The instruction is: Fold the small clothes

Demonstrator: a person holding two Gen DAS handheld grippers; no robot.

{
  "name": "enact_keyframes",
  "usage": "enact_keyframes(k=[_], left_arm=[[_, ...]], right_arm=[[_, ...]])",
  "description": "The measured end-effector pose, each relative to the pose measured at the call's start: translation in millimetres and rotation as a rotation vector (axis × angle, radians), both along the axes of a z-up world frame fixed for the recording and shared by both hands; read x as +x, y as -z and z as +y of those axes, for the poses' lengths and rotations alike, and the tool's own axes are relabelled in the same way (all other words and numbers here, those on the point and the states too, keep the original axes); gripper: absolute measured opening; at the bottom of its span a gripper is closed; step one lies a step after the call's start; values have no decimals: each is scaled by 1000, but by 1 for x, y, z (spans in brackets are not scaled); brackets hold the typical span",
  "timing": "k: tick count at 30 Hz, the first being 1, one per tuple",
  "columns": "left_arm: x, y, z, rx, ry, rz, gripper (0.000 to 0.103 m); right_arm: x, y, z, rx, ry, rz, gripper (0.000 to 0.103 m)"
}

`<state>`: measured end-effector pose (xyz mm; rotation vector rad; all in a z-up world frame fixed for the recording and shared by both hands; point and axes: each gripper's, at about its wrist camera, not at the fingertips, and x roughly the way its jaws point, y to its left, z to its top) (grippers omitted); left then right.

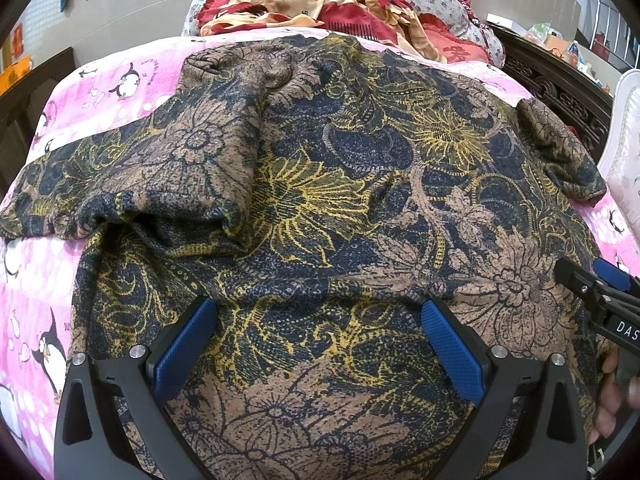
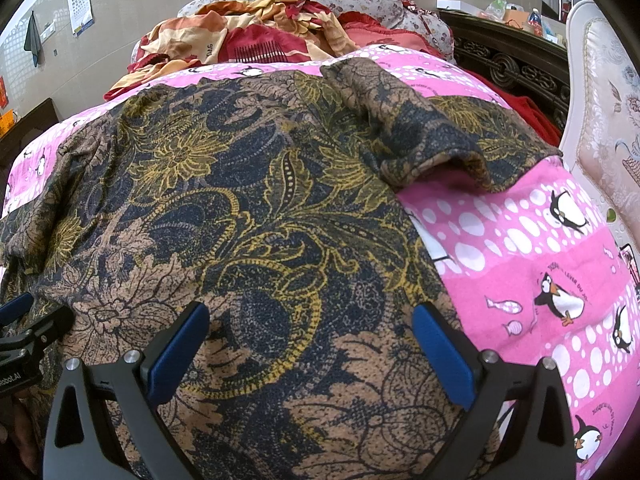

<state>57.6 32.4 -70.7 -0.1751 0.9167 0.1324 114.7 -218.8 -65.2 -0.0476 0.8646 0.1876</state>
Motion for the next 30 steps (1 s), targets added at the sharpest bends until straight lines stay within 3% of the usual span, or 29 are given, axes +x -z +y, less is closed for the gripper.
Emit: enact_keyframes(k=[6,9,14,20,30], left_arm=[[-1,-2,-1,4,0,12,86],[-12,-10,-4,-3,-4,27,81],[-34,-13,-6,-21,-3,85,81],[-47,-5,-1,13,-46,128,82],[-53,-1,0,16,-65,101,87]], right_arm=[[0,-8,-3,18,4,9,103],[-10,-28,-7,9,47,-12,103],[-36,-52,5,12,23,-52,103],[-58,-56,32,25,-32,-64,103],[-77,-55,44,-12,-81,-108,103]])
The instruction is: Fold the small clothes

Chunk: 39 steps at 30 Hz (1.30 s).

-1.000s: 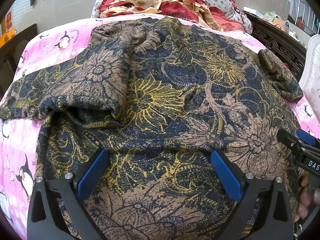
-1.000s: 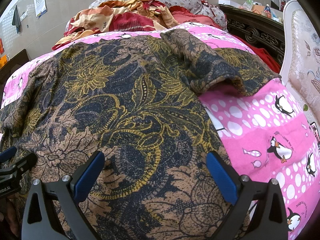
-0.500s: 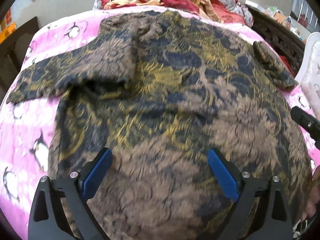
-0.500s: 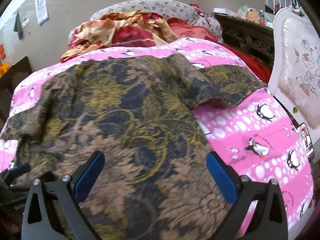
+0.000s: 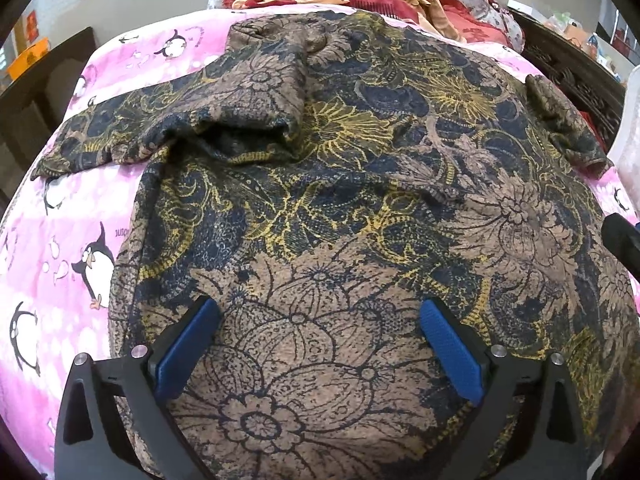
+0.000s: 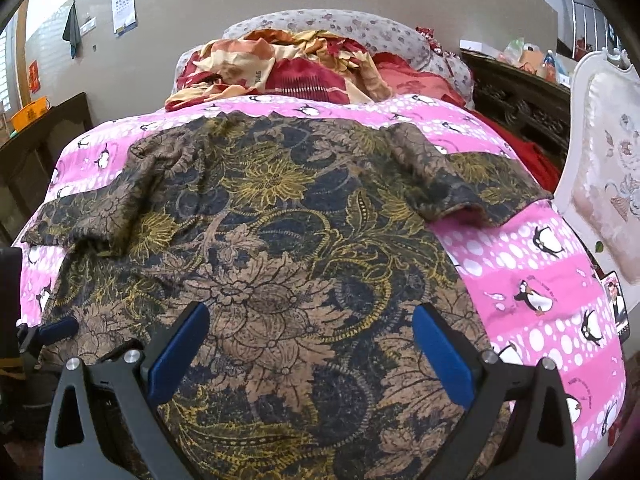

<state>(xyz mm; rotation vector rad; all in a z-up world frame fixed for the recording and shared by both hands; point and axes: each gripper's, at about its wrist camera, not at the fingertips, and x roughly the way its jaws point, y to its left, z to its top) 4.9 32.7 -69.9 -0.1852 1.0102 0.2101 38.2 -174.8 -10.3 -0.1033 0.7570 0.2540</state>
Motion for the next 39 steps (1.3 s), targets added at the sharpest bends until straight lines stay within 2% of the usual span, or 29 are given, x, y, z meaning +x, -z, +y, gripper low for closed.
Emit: enact_keyframes(k=[9,13,17,22,25,27,28,32,34,36,39], left_arm=[[-5,0,0,5,-1,-12,87],[-5,0,1,5,0,-13,87],[-6,0,1,3,0,-17,87],[-7,-3,1,-5,9,-20,87],[-12,-13,17,-107,10,-44,82],[-18,-22,41,-201,-20,-77,81],[-21,-28,60,-227,-51,-101,81],[-36,-47,148,-235,-204,-248,81],[-42,-48,207,-303,-299,-309,81],[-45,-42,256,-402,-403,-325,80],[-38,-21,314,-677,-490,-343,79]], right_arm=[[-4,-4,4,-13,-21,-31,103],[0,1,4,-3,-24,-13,103],[11,8,3,1,-25,4,103],[38,26,3,-58,-41,11,103],[47,44,1,-96,-36,26,103],[53,58,-6,-63,-23,87,103],[55,59,-9,-46,-17,93,103],[55,60,-9,-42,-14,86,103],[54,61,-8,-52,-16,85,103],[54,61,-7,-54,-16,84,103],[55,62,-6,-57,-15,85,103]])
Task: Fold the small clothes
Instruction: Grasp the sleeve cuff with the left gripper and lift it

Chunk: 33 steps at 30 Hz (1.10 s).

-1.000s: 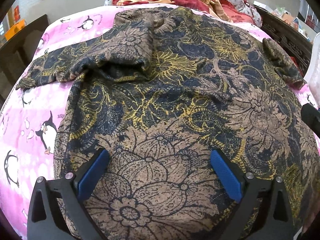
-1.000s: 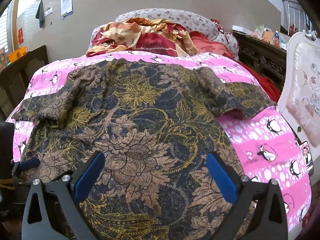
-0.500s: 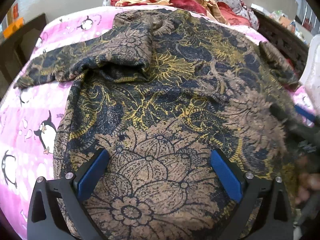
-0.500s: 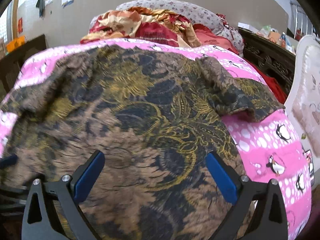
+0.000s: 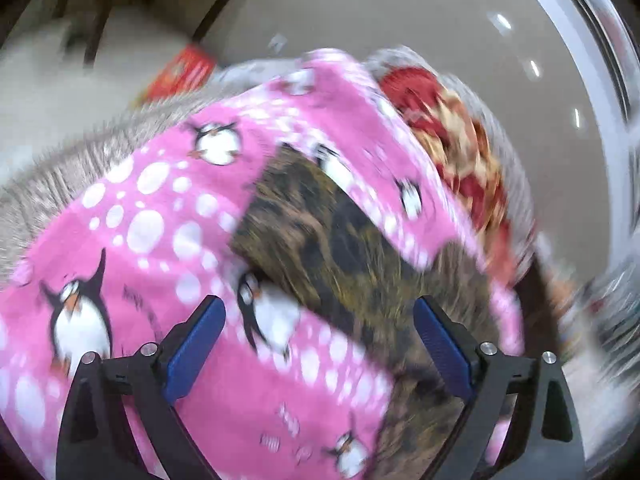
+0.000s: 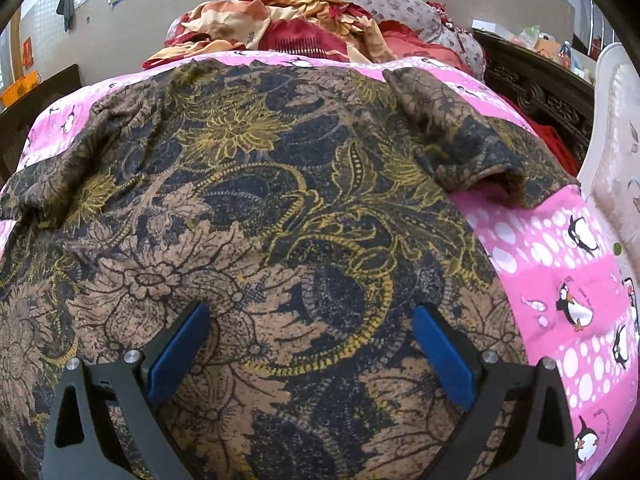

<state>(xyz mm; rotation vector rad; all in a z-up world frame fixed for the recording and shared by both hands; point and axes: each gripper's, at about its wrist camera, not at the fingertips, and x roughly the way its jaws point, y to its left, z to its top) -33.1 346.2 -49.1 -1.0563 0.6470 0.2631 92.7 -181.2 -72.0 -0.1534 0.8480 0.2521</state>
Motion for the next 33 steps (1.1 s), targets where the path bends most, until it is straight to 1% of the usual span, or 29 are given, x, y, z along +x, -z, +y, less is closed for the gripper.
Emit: enact_keyframes(k=[1,3,5,6,7,9,10,11,12,13,14,15,16,18,19,21,23,26,27,28,30,31,32,33], left_arm=[[4,6,8,-53,-9,-9,78],[15,13,20,-104,-27,-21,78],[27,15,25,-109,-26,-12,78],[34,15,26,-103,-20,-4,78],[42,14,26,-86,-15,6,76],[51,8,26,-39,-4,44,51],[56,6,26,7,5,90,22],[61,6,26,41,15,142,0],[67,8,25,75,20,203,0],[70,7,22,110,28,238,0],[68,0,18,169,37,253,0],[71,-11,11,252,49,272,0],[70,-30,4,354,44,268,0],[60,-65,8,469,-20,216,0],[50,-86,15,510,-81,191,0],[28,-121,36,571,-209,149,0],[2,-150,58,608,-329,115,0],[-18,-171,77,642,-409,86,0],[-16,-174,76,642,-406,80,0],[-12,-175,72,647,-382,69,0],[5,-173,55,657,-292,34,0],[20,-168,38,650,-222,4,0],[28,-165,23,643,-166,-23,0],[45,-160,-1,632,-77,-62,0]], right_arm=[[0,0,1,-4,0,0,103],[0,1,2,-11,0,-1,103],[0,1,2,-11,0,-1,103],[0,0,2,-12,0,-1,103],[0,0,2,-12,0,-1,103],[0,1,2,-14,1,-1,103],[0,1,3,-16,1,-2,103],[0,1,3,-18,2,-3,103],[0,2,3,-20,3,-3,103],[0,2,3,-22,3,-3,103],[0,2,3,-23,3,-3,103],[0,2,3,-24,3,-4,103],[0,2,3,-23,3,-4,103],[0,2,3,-23,4,-4,103],[0,2,3,-24,4,-4,103],[0,2,3,-23,4,-4,103],[0,2,3,-25,5,-4,103],[0,2,3,-24,5,-5,103],[0,2,3,-25,5,-4,103],[0,2,4,-26,5,-5,103],[0,2,3,-25,6,-5,103],[0,2,3,-25,6,-5,103],[0,2,4,-24,6,-5,103],[0,2,4,-23,6,-5,103]])
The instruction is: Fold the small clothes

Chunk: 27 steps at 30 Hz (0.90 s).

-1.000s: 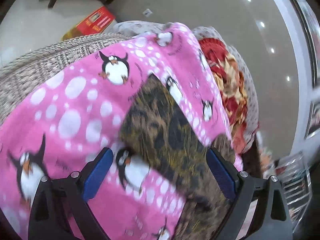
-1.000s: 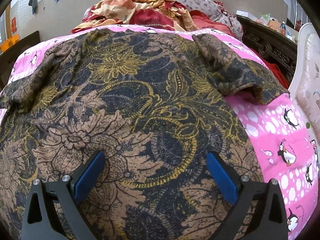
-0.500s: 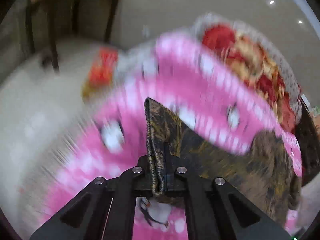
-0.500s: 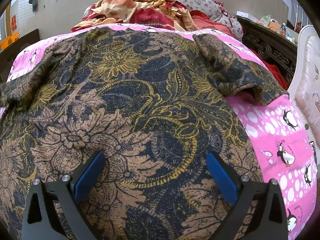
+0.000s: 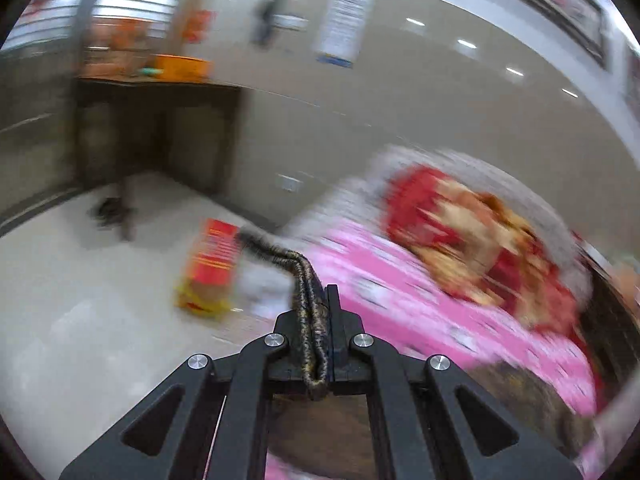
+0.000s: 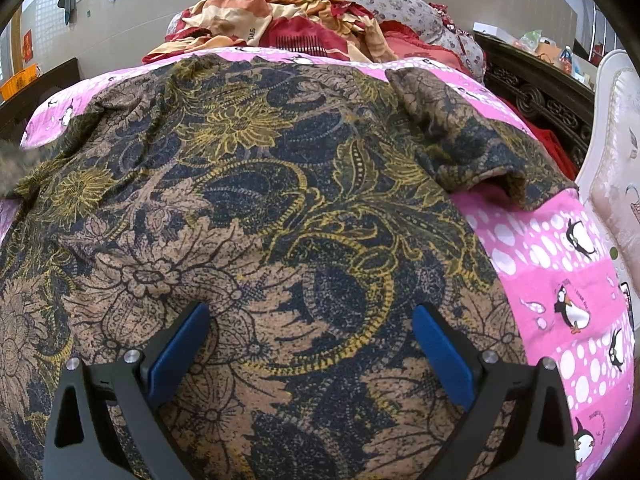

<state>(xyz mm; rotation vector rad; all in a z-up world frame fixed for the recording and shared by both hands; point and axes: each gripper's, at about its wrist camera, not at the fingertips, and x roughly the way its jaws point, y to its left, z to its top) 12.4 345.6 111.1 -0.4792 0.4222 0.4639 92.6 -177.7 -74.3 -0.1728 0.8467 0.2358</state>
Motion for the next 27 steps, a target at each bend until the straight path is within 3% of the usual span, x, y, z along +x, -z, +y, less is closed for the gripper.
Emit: enact_keyframes(k=[3,6,8,10,14,17,20,22,25,27], left_arm=[[47,19,-75,-21,251,-10,0],[85,52,-145,-61,438,20,0],[108,83,-183,-106,523,61,0],[130,121,-213,-133,571,131,0],[132,168,-239,-168,642,270,0],[103,166,-247,-127,690,261,12],[61,166,-240,-64,683,259,15],[43,179,-236,-12,631,290,15],[27,181,-215,-107,568,245,15],[24,185,-201,-185,529,218,15]], right_arm=[[0,0,1,1,1,2,103],[1,-5,-1,20,-5,23,103],[3,-18,-5,55,-2,73,103],[2,-40,-6,102,-24,56,103],[8,-86,10,177,-117,-29,103],[23,-96,37,284,-226,-22,103],[40,-82,67,431,-323,36,100],[55,-62,88,541,-377,130,85],[70,-30,117,581,-395,218,63],[71,-17,128,574,-409,211,60]])
